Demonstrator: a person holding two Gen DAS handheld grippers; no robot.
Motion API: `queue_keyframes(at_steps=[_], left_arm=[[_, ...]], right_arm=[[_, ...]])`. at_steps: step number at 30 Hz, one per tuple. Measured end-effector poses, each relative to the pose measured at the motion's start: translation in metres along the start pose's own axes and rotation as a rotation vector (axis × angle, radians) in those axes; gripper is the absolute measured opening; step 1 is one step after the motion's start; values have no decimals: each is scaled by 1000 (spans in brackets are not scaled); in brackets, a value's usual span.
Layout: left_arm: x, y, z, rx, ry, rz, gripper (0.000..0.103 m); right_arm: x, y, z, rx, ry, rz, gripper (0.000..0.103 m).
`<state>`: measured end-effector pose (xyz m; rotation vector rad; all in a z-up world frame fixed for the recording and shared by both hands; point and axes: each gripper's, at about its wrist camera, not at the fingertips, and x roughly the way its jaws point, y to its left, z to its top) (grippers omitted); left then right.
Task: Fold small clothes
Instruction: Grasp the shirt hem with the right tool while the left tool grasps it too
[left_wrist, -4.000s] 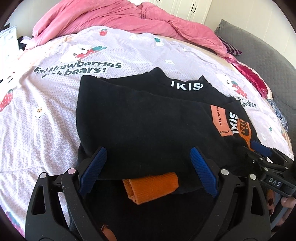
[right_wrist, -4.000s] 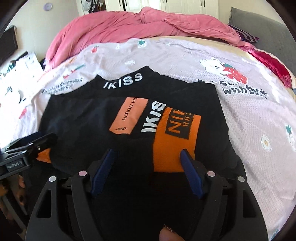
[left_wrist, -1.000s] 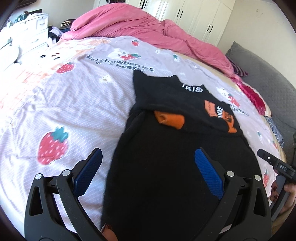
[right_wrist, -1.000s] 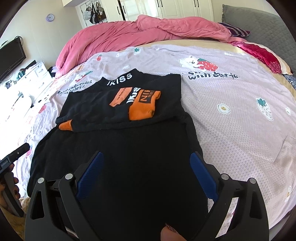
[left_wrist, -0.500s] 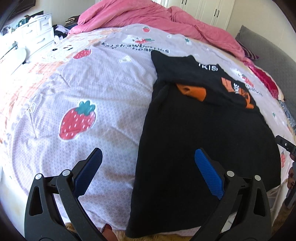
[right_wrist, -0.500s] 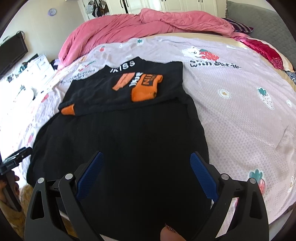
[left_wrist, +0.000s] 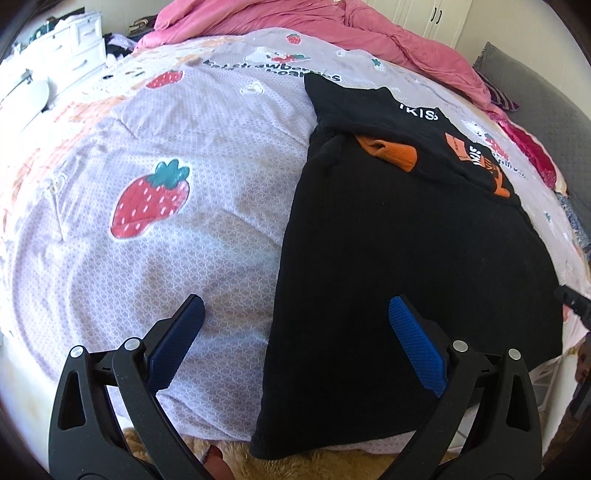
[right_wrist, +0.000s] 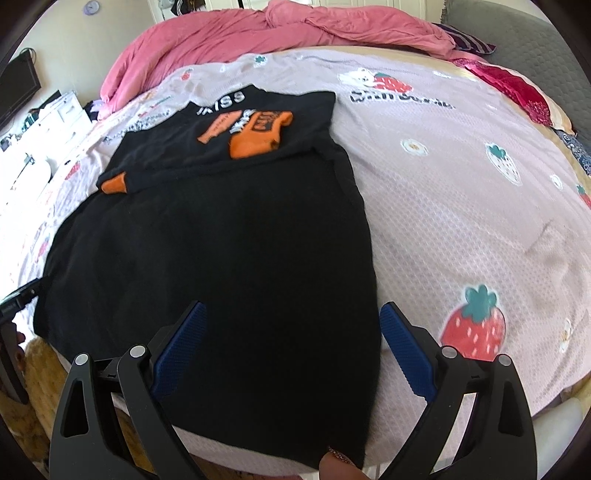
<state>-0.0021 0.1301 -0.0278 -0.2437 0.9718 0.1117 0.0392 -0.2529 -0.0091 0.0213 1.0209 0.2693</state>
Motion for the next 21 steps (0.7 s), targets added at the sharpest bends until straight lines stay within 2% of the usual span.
queue_keyframes(at_steps=[6,10,14,16,19,21], left_arm=[[-5,8,-8,-28,24,-68,94],[-7,9,-14,-26,37,-126,94],[-10,5,-19,-2,41,-152,93],[-13,1,-23,13,46,-166,82],[-14,-6,-29,45,58,-187,73],[-14,-9,-32,60,66,-192,72]], right_arm=[[1,-11,-14,48,56,33,94],[0,-13,-20,34,78,10,94],[0,-15,-26,32,107,8,94],[-1,-16,-30,38,123,15,94],[-2,-18,-37,36,143,12,94],[-3,-18,-40,32,152,10,94]])
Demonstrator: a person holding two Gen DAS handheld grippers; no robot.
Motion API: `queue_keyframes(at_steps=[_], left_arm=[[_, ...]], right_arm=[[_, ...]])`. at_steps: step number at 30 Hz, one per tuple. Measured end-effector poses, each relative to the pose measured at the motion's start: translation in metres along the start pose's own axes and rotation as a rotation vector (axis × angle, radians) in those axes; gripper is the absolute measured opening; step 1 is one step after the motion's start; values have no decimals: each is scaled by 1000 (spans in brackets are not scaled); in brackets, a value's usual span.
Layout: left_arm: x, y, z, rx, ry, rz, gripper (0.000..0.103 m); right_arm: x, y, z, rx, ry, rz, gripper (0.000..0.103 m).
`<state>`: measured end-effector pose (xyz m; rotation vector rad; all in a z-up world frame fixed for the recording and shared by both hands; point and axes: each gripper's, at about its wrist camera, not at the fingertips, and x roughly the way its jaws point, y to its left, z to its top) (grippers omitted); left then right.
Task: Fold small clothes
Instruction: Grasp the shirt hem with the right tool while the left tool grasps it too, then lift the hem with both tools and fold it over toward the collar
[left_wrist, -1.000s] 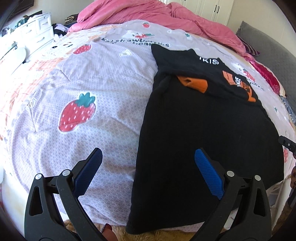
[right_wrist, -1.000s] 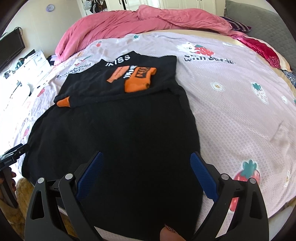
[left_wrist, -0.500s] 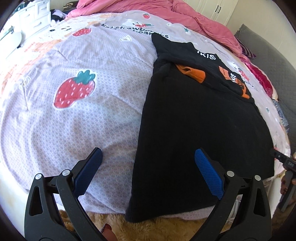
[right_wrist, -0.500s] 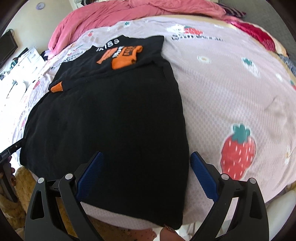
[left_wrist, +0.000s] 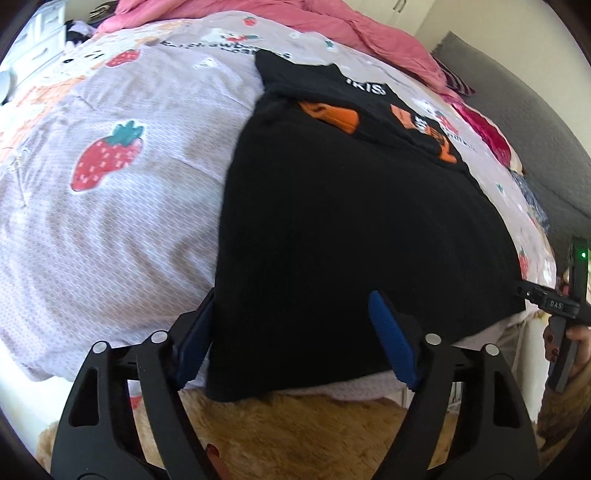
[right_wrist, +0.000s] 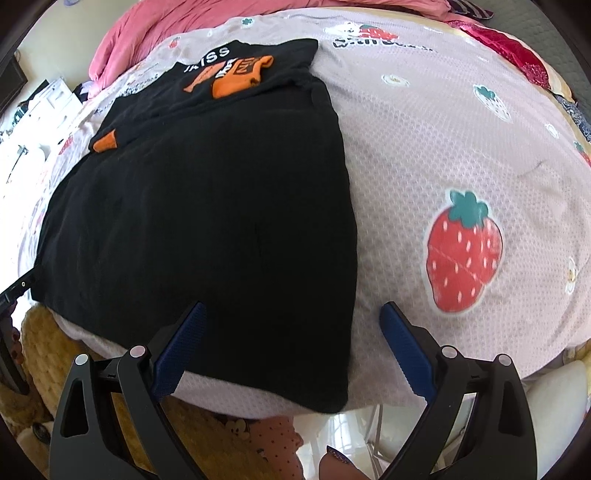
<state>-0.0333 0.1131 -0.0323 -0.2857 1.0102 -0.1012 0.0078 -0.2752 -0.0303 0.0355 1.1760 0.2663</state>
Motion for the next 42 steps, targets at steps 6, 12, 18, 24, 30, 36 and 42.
queue_keyframes(at_steps=[6,12,18,24,30,36,42], left_arm=[[3,1,-3,8,13,-8,72],[2,10,-1,-25,26,-42,72],[0,19,0,-68,45,-84,76],[2,22,0,-70,66,-101,76],[0,30,-1,-98,84,-98,47],[-7,40,0,-161,70,-148,6],[-33,24,21,-127,-53,-179,3]], right_arm=[[-3,-7,-8,20,22,29,94],[-7,-7,-14,0,22,87,68],[-17,-8,-15,-64,-15,67,11],[-40,-14,-6,-44,-108,203,7],[-69,-23,15,6,-261,275,7],[-72,-23,24,13,-301,243,7],[-71,-28,25,43,-326,258,7]])
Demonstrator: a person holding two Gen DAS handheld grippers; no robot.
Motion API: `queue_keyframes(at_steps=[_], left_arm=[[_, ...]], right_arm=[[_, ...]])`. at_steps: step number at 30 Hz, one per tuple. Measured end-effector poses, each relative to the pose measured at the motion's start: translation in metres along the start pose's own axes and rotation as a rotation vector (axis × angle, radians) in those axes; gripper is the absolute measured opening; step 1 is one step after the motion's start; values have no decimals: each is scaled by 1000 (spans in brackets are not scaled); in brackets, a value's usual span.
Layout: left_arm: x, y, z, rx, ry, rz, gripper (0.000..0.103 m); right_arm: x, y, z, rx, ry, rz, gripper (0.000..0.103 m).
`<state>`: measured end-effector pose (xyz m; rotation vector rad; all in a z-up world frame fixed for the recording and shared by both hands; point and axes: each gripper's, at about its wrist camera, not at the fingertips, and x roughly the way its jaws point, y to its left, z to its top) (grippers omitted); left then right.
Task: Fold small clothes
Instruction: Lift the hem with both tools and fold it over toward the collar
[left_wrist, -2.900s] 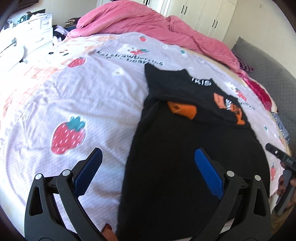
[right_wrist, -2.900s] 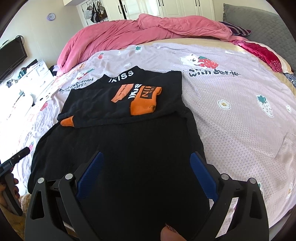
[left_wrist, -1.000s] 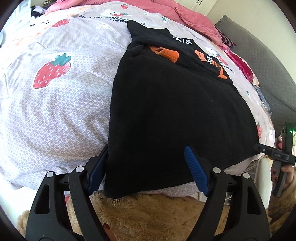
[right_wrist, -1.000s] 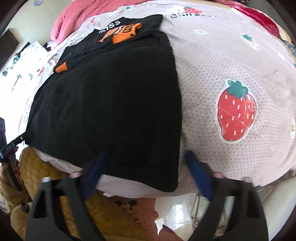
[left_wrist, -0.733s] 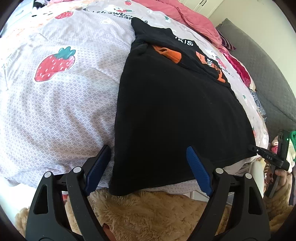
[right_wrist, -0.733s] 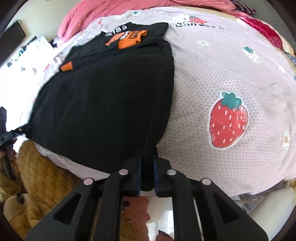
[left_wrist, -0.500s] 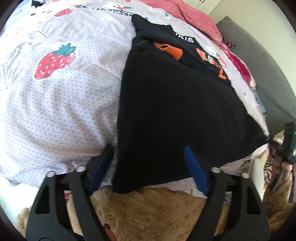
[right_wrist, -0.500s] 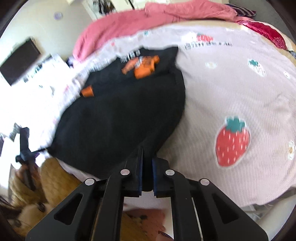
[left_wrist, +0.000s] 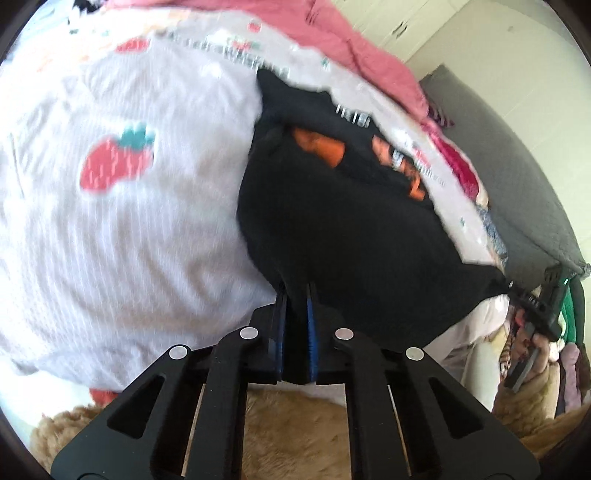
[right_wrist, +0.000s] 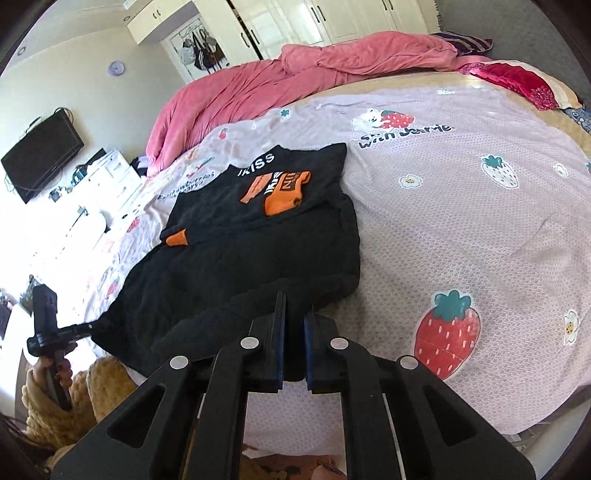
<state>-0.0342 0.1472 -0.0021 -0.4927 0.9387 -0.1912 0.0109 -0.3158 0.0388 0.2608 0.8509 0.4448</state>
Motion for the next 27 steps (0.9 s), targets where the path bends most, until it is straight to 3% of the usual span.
queue_keyframes(at_steps=[7,14,23,27], left_arm=[[-23,-14,39,6,-125,-39,3],[-38,-20,76,-2,-222,-20,3],[-31,-35,108,44,-263,81,3],[-24,-36,118,43,-265,86,3]], right_arm=[[-12,-7,13,58,-67,28,7],[-18,-2,44,61,-158,45,7],[-8,0,78,61,-209,31,7],[0,5,87,35,-229,-4,7]])
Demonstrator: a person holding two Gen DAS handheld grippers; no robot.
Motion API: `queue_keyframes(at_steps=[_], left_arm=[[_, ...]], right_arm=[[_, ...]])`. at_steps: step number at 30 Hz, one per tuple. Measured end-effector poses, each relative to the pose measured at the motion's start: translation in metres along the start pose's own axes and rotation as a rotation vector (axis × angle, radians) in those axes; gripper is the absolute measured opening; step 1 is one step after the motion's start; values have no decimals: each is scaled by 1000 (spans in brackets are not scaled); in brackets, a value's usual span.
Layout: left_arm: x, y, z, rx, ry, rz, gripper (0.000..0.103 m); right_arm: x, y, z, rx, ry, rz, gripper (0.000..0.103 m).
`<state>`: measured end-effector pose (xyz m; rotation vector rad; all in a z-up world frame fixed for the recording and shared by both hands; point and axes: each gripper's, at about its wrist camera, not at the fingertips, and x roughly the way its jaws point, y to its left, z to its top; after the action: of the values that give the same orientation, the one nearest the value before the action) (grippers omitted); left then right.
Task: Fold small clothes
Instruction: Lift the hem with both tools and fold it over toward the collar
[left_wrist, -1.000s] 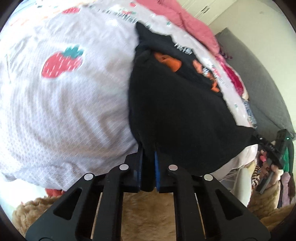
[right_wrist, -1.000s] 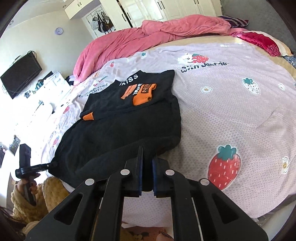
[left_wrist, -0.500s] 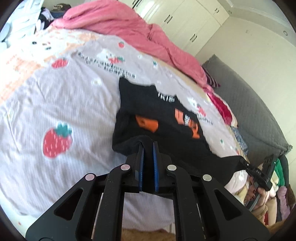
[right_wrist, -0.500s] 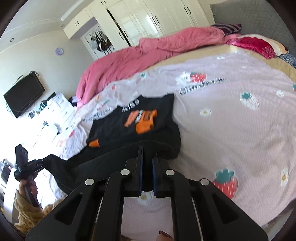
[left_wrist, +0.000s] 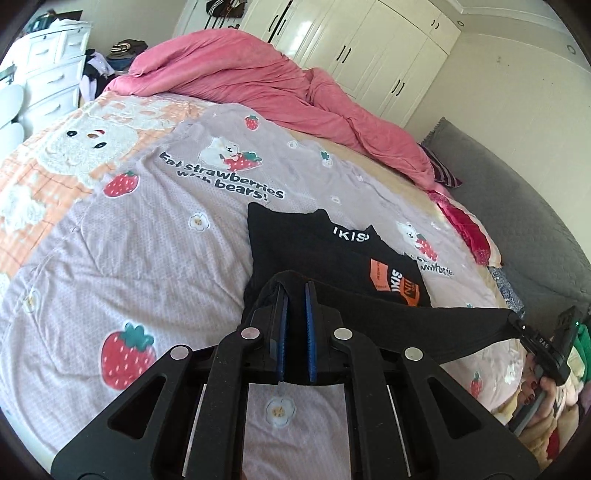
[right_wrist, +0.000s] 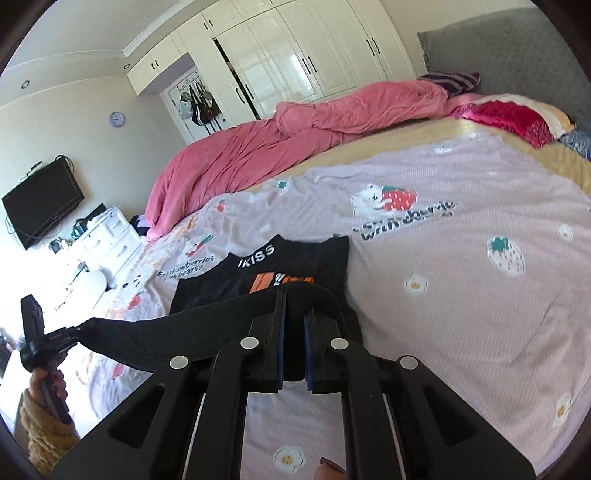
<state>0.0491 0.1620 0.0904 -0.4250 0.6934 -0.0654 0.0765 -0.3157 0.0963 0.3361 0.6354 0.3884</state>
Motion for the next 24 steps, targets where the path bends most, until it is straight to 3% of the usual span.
queue_keyframes(at_steps=[24], left_arm=[[53,0,40,-21,-48,72,3]], right_arm=[[66,-5,43,-15,7,-38,7]])
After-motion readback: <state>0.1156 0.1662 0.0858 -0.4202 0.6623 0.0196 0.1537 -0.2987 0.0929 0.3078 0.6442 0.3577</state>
